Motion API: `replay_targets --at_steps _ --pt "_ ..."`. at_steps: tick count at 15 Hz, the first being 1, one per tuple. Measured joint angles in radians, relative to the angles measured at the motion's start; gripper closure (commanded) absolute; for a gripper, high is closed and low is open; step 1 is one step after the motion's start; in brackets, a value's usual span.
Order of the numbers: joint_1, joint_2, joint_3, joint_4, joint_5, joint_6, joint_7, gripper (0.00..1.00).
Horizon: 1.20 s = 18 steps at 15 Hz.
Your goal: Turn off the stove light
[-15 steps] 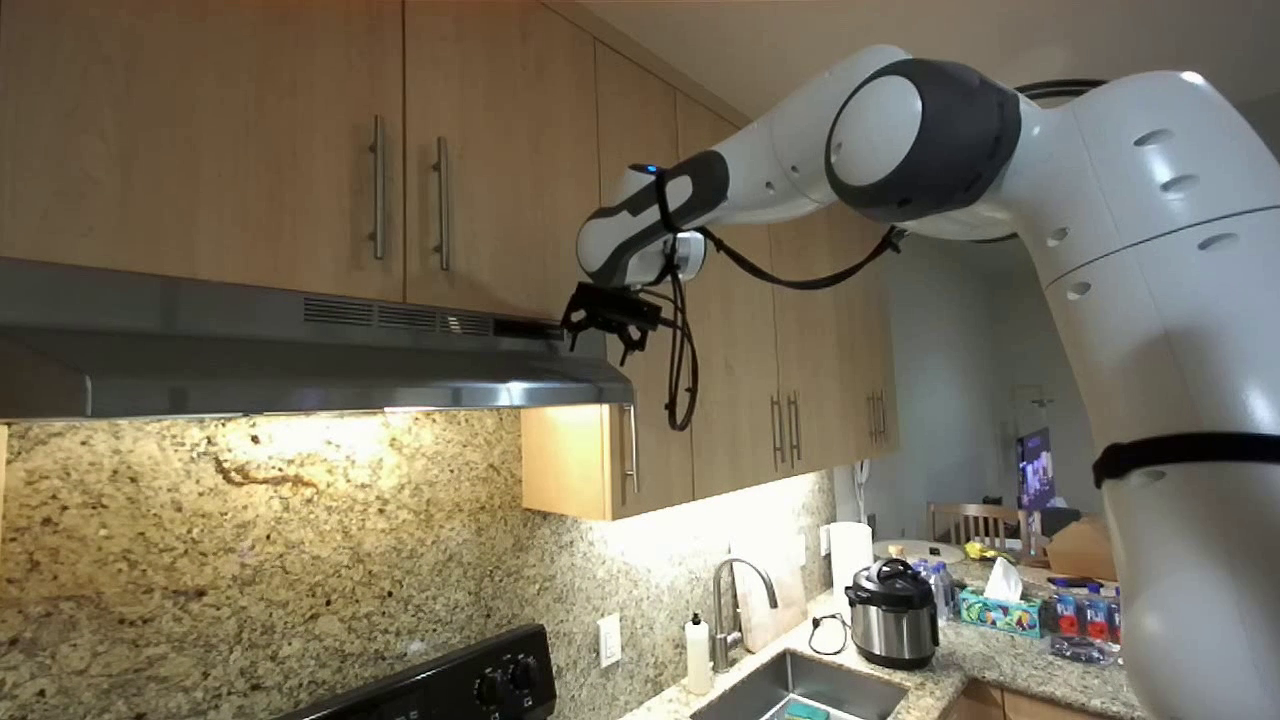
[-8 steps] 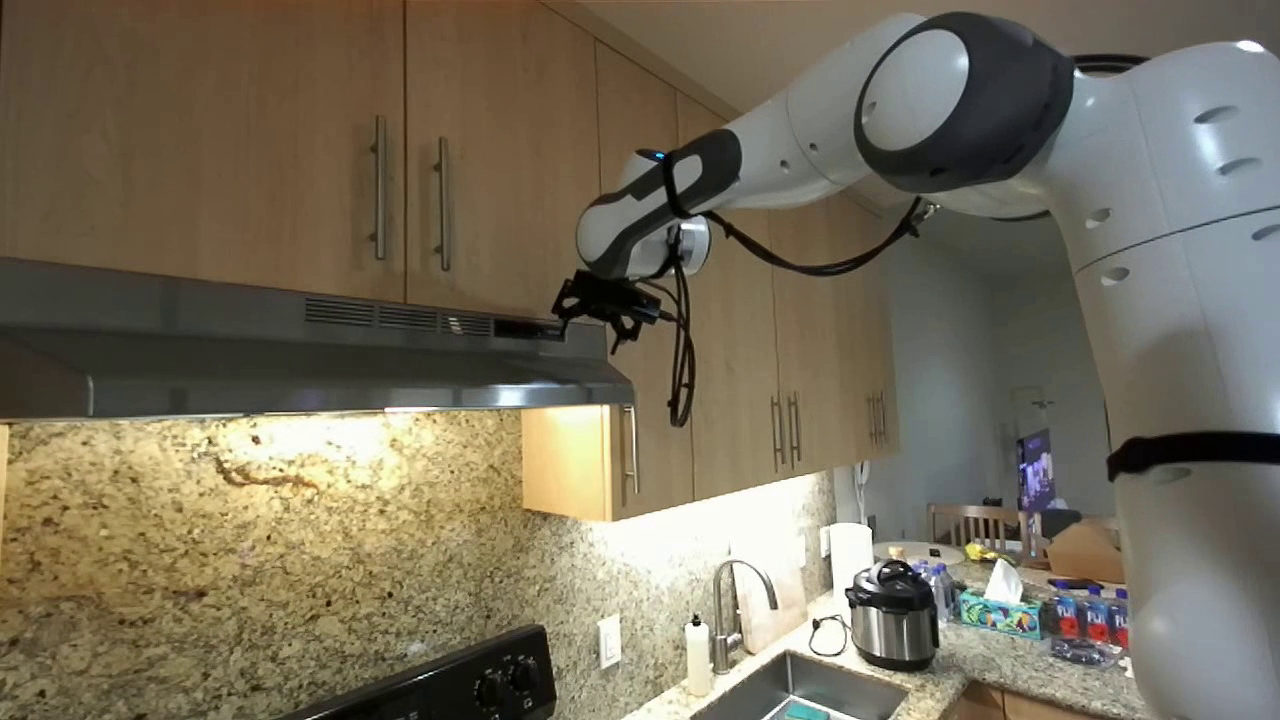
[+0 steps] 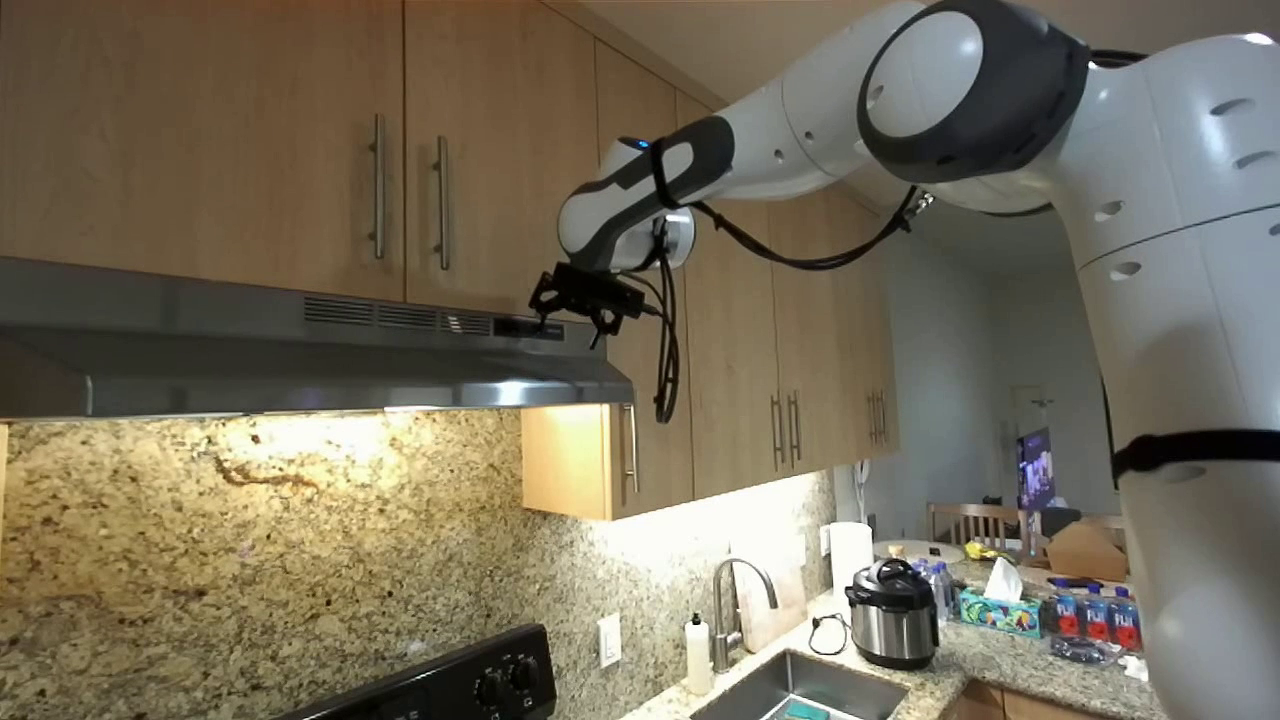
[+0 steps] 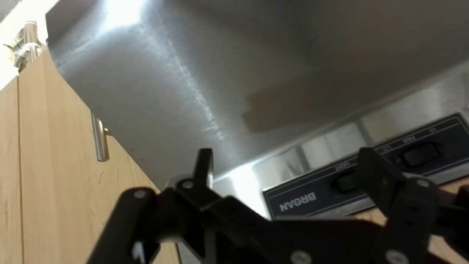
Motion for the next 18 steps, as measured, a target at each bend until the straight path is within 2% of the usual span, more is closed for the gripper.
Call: replay_targets --at_steps 8,18 --pt "0.007 0.076 -0.004 0.107 -0.001 -0.029 -0.035 0.00" --pt "0.019 0.158 -0.017 0.251 -0.033 -0.146 -0.035 0.00"
